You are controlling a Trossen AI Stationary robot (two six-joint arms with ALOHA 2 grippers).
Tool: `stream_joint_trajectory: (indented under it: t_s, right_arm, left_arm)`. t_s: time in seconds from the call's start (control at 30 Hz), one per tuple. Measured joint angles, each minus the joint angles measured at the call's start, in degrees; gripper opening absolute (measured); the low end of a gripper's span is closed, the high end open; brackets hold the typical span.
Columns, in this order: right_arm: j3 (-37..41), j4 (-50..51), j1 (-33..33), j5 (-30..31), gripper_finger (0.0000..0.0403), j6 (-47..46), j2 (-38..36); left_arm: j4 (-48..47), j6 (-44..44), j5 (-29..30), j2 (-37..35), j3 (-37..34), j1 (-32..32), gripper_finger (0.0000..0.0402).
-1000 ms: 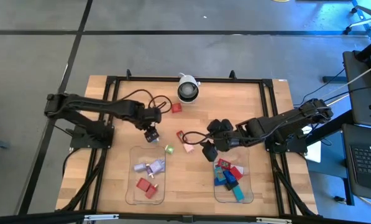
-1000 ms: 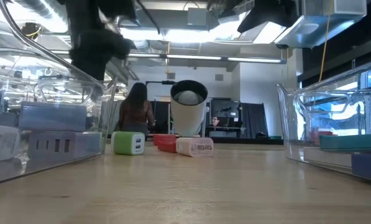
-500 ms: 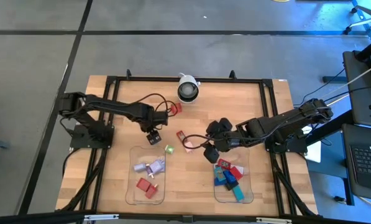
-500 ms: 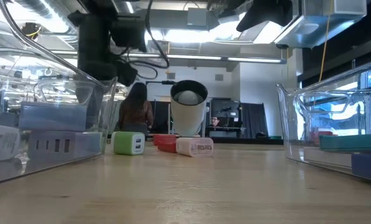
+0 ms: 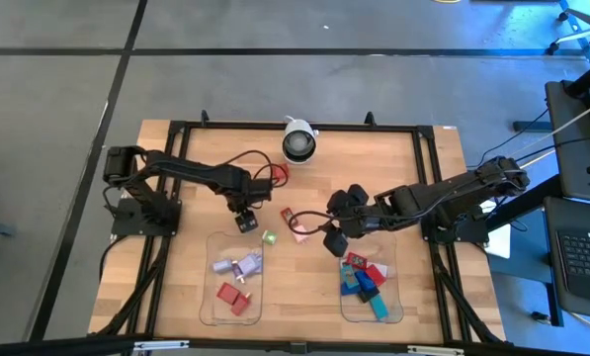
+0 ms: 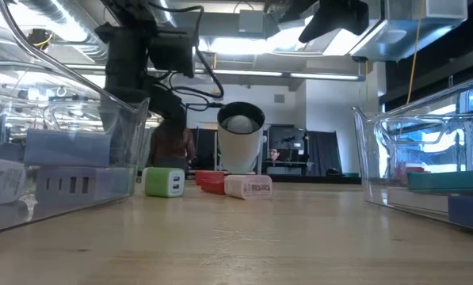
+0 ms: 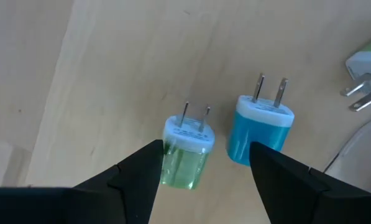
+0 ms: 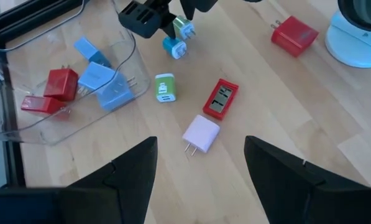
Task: Pick & Place Office items
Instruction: Put the top green charger adapter into the left transparent bin
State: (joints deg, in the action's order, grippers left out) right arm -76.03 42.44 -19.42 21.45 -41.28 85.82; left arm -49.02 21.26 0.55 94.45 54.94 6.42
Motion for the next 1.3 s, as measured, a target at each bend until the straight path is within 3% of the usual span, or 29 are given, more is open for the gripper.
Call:
stream_joint_trajectory:
  t_s: [0.63, 1.1, 1.3]
  right_arm:
    - [0.00, 0.00, -0.07, -1.38, 0.0245, -1.77, 0.00]
    - [0.00, 0.00, -0.07, -1.60, 0.0245, -1.77, 0.00]
    - [0.00, 0.00, -0.07, -1.57, 0.0245, -1.76, 0.00]
  left_arm:
    - [-1.90, -0.85, 1.39, -3.63, -0.43, 2.43, 0.0233]
    - [-1.09, -1.03, 1.82, 0.17, -1.08, 1.72, 0.0233]
    - [-0.20, -0.94, 5.69, 0.44, -3.85, 1.79, 0.0225]
